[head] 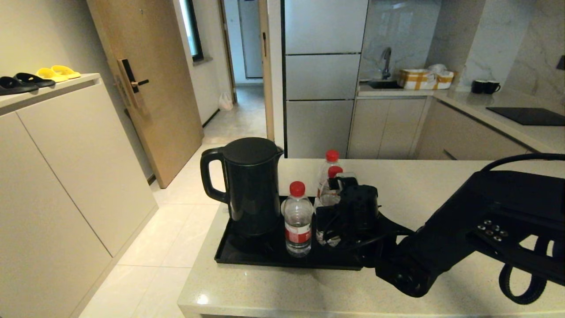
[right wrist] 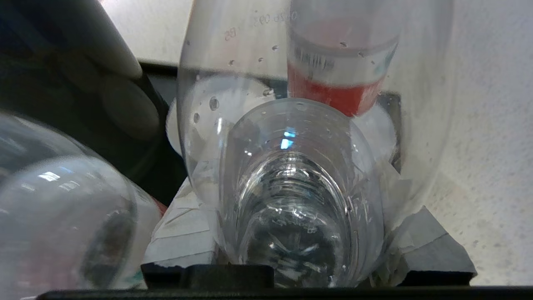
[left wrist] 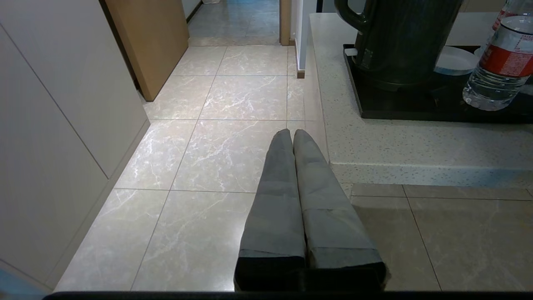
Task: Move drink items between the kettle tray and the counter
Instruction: Return the bottled water to its original position
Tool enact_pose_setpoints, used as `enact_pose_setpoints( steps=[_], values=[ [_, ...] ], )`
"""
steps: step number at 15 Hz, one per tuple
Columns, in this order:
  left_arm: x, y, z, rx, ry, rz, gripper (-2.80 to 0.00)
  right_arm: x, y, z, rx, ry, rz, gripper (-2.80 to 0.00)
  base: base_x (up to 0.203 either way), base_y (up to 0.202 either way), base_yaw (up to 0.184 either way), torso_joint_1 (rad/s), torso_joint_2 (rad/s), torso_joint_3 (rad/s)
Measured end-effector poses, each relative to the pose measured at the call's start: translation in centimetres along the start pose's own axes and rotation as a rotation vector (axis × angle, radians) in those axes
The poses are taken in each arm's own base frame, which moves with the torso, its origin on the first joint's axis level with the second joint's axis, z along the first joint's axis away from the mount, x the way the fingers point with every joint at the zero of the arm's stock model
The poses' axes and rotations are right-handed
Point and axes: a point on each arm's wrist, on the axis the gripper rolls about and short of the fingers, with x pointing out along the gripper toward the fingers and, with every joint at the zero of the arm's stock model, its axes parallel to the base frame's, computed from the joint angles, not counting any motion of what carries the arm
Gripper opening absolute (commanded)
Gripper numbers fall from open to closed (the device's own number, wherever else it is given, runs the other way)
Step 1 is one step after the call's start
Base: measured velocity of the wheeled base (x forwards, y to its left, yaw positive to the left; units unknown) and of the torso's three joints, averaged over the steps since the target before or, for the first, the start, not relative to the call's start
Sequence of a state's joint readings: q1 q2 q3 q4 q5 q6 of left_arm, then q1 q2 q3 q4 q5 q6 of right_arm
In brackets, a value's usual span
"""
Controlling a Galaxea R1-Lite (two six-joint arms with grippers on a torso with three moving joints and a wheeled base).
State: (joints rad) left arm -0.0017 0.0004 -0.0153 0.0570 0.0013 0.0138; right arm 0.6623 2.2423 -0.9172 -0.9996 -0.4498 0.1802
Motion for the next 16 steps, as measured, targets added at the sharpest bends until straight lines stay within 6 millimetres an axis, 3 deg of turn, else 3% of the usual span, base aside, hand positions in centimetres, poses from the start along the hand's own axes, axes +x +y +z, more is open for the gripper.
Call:
enact_pose_setpoints(
  steps=[6, 7, 16],
  values=[
    [0.0, 0.0, 0.0, 0.0, 0.0, -0.001, -2.8, 0.5, 0.0, -1.0, -0.01, 0.014, -0.024, -2.8, 0.0, 0.0, 0.0, 0.0, 0.0, 0.0],
    [0.0, 0.0, 0.0, 0.0, 0.0, 0.0, -2.8, 0.5, 0.0, -1.2, -0.014, 0.019, -0.026, 0.0, 0.0, 0.0, 0.0, 0.0, 0.0, 0.0],
    [0.0, 0.0, 0.0, 0.0, 0.0, 0.0, -2.8, -1.5, -0.4, -1.5, -0.056, 0.098, 0.015, 0.0, 0.0, 0.0, 0.0, 0.0, 0.0, 0.0]
  ],
)
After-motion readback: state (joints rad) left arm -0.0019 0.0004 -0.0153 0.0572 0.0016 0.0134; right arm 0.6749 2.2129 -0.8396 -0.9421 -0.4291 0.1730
